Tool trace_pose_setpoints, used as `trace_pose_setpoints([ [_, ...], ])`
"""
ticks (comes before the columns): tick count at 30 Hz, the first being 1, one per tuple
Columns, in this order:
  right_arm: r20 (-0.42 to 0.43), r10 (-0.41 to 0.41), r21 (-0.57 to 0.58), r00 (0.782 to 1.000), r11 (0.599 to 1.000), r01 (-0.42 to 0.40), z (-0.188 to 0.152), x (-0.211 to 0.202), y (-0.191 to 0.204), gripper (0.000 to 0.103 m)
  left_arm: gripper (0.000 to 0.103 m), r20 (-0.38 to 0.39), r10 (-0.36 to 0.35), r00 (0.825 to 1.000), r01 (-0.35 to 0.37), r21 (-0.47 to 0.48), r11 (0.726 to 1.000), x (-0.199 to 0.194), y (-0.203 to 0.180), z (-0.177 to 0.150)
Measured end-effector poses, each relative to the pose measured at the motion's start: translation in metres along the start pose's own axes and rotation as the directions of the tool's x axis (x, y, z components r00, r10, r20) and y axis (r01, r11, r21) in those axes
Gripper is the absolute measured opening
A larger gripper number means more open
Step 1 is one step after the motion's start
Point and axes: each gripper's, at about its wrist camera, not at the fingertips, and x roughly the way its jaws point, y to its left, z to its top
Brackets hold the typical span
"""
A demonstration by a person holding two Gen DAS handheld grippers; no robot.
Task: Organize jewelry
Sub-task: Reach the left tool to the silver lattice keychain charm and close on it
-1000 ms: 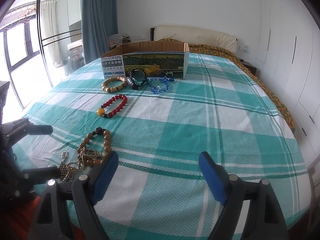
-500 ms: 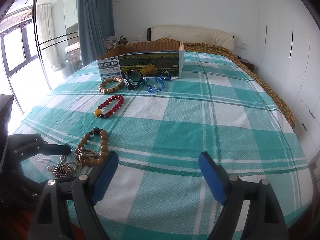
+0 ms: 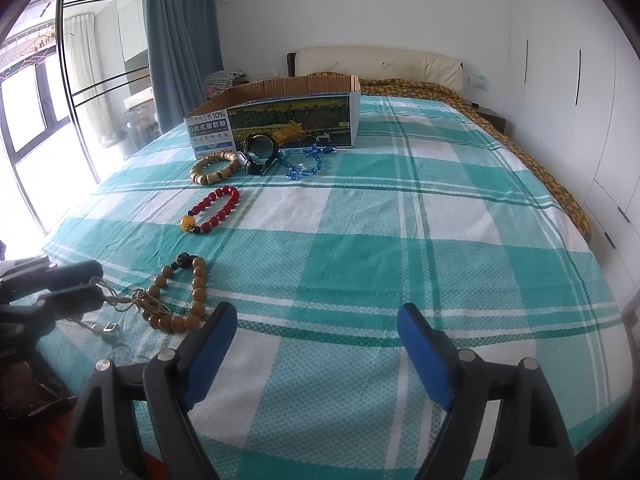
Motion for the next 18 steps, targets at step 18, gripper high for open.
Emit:
trace_pose_setpoints([
  [18,0.000,0.010,-0.061,1.000,0.998,-0.010,0.004,0.002,0.016,0.084,0.069,-0.099,0.252,0.963,-0.266,-0.158,0.951,0.005,0.077,-0.014],
])
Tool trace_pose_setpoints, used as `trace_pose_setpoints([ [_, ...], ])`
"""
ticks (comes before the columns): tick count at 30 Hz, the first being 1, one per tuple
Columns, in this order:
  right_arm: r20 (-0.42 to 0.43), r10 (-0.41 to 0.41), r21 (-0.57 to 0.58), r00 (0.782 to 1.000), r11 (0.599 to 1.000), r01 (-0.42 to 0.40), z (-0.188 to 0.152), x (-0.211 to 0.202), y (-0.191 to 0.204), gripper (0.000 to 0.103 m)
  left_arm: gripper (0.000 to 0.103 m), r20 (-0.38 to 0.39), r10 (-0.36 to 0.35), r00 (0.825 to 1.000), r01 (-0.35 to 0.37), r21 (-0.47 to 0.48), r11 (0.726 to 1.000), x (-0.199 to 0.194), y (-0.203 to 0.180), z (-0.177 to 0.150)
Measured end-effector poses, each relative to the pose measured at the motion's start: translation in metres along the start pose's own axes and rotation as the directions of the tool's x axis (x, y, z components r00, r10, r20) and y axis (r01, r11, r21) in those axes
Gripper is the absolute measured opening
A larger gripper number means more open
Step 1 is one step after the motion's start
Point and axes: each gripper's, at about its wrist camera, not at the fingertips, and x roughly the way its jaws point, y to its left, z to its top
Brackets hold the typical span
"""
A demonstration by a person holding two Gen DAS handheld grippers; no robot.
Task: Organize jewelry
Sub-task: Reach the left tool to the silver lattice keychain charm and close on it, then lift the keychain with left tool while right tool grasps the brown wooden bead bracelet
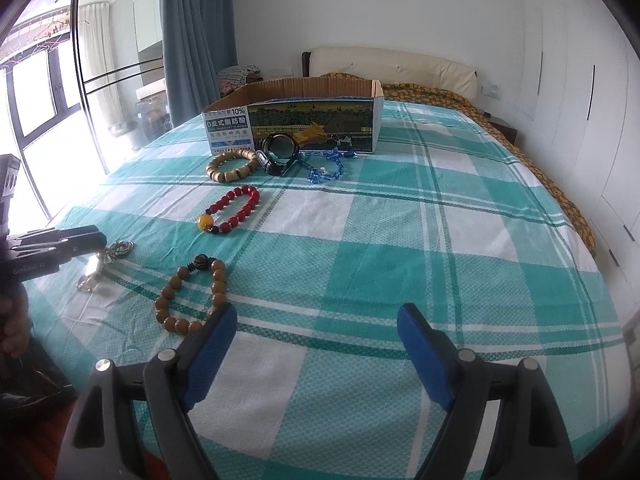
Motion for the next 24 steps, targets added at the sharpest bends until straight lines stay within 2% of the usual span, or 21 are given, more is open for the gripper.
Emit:
trace_pose_setpoints([
  [1,0.000,0.000,-0.003,1.000,1.000,0.000,0.000,0.000,0.000,0.084,0.078,0.009,0.013,1.000,-0.013,0.002,1.000,-0.002,-0.001,-0.003],
  [3,-0.002,0.002,-0.004,1.000,1.000,-0.002,-0.001,0.000,0.001,0.084,0.082,0.010,0.022,1.000,-0.022,0.013,1.000,-0.003,-0.001,-0.007],
  [8,-0.003,0.016,-0.011,1.000,1.000,-0.016,0.001,0.001,0.007,0.084,0.082,-0.017,0.059,0.998,-0.058,0.028,0.998,0.004,-0.001,-0.010],
  [15,-0.007,0.053,-0.021,0.999,0.998,-0.053,0.007,0.005,0.018,0.084,0.082,-0.040,0.067,0.997,-0.067,-0.009,0.998,0.012,0.007,-0.011],
  [24,-0.089,0.071,-0.064,0.993,0.995,-0.077,0.016,0.041,0.043,0.084,0.082,-0.046,0.103,0.994,-0.103,0.004,0.995,0.017,0.006,-0.012],
])
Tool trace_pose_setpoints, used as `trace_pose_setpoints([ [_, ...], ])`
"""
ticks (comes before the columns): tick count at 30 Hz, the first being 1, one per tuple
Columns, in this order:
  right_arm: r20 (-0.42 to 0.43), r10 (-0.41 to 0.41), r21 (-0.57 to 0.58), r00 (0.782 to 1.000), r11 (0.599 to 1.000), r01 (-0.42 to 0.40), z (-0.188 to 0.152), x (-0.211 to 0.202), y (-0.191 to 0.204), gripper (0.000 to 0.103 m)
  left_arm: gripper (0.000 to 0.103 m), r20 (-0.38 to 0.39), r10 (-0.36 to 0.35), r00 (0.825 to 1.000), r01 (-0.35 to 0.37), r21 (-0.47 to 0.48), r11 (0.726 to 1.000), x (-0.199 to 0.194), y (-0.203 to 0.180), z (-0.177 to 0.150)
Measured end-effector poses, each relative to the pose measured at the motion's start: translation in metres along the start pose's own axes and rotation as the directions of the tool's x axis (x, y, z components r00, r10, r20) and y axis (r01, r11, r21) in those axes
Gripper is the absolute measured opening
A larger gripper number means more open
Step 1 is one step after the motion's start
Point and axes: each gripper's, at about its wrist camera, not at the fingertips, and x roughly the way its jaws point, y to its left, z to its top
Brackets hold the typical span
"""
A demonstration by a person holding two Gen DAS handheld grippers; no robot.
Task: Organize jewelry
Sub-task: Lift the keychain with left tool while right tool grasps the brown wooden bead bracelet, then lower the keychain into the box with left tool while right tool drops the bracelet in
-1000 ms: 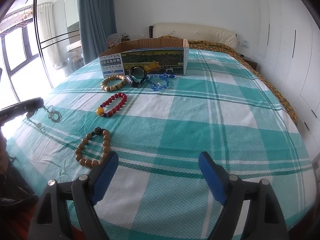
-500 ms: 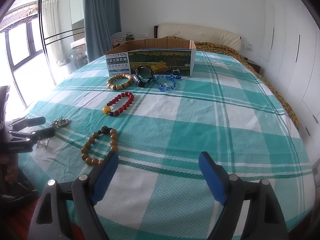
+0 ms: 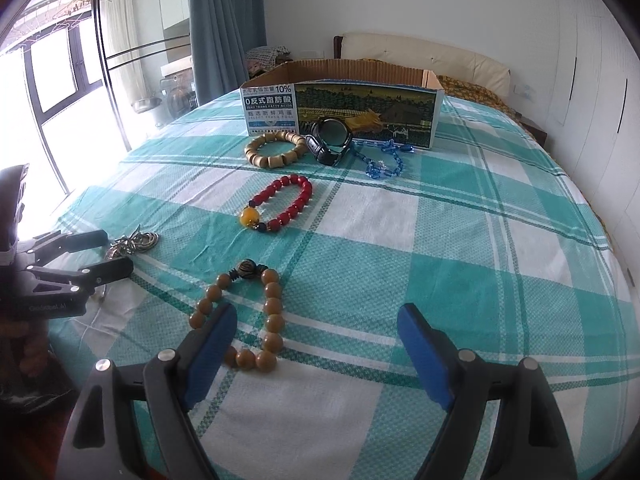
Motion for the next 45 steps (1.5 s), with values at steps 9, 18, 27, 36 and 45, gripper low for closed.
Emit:
trace_pose_setpoints([
  [9,-0.066,-0.031,-0.040,0.997,0.999,0.028,0.002,0.022,0.009,0.084,0.085,0.007,0.016,1.000,-0.016,0.018,1.000,0.001,-0.003,-0.001],
  [18,-0.064,0.024,-0.074,0.998,0.997,-0.028,0.004,0.015,0.020,0.012,0.034,0.014,-0.013,1.000,0.013,0.003,1.000,-0.005,-0.003,0.001],
  [27,0.022,0.108,0.030,0.994,0.994,-0.109,0.026,-0.037,-0.004,0.012,0.034,0.103,-0.108,0.989,0.115,-0.069,0.991,-0.045,0.007,0.028],
  [36,0.098,0.094,0.087,0.991,0.991,-0.103,0.048,-0.077,-0.027,0.012,0.034,0.168,-0.169,0.971,0.184,-0.078,0.980,-0.079,0.011,0.068],
  [45,0.144,0.100,0.099,0.984,0.988,-0.115,0.064,-0.094,-0.038,0.012,0.034,0.196,-0.204,0.959,0.219,-0.059,0.974,-0.086,0.008,0.103],
])
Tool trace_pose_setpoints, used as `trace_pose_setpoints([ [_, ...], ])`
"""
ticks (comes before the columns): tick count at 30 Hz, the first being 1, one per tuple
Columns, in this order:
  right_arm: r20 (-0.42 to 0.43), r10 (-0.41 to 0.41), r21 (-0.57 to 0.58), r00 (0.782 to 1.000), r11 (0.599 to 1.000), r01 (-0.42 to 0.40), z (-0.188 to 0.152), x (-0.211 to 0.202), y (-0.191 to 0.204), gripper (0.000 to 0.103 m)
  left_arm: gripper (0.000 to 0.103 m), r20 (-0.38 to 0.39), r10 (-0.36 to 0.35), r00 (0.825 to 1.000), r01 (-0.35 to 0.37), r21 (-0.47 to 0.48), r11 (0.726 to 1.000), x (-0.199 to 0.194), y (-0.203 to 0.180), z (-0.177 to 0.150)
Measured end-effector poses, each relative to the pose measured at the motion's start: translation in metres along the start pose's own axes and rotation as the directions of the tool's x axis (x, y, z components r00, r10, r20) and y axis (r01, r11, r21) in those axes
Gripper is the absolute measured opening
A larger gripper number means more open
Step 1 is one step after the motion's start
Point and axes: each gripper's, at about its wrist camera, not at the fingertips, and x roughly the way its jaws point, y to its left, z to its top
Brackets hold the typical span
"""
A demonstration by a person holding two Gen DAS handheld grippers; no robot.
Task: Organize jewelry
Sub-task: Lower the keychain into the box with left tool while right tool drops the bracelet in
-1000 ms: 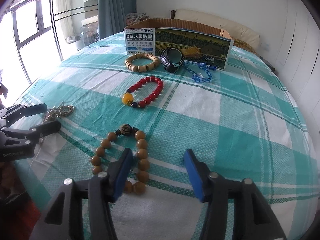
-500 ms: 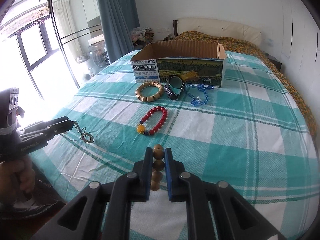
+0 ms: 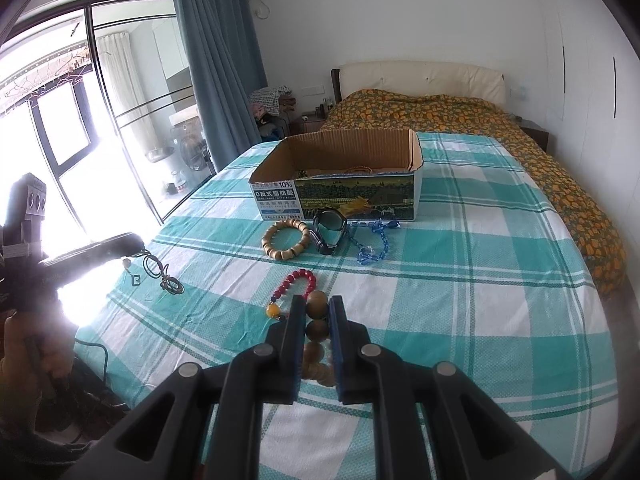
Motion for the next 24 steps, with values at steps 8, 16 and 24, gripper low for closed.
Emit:
trace_pose_setpoints([
  [8,0.011,0.017,-0.040,1.000,0.999,-0.016,0.025,-0.001,-0.002,0.012,0.034,-0.006,-0.028,1.000,0.029,0.008,1.000,0.010,-0.001,0.027],
  [16,0.017,0.046,-0.100,0.999,0.994,-0.044,0.073,0.016,-0.006,0.012,0.034,-0.013,-0.052,0.999,0.052,0.011,0.999,0.029,0.002,0.075],
  [24,0.045,0.075,-0.106,0.996,0.992,-0.070,0.159,0.053,-0.016,0.012,0.034,0.000,-0.042,0.999,0.042,-0.011,0.999,0.067,0.021,0.139],
])
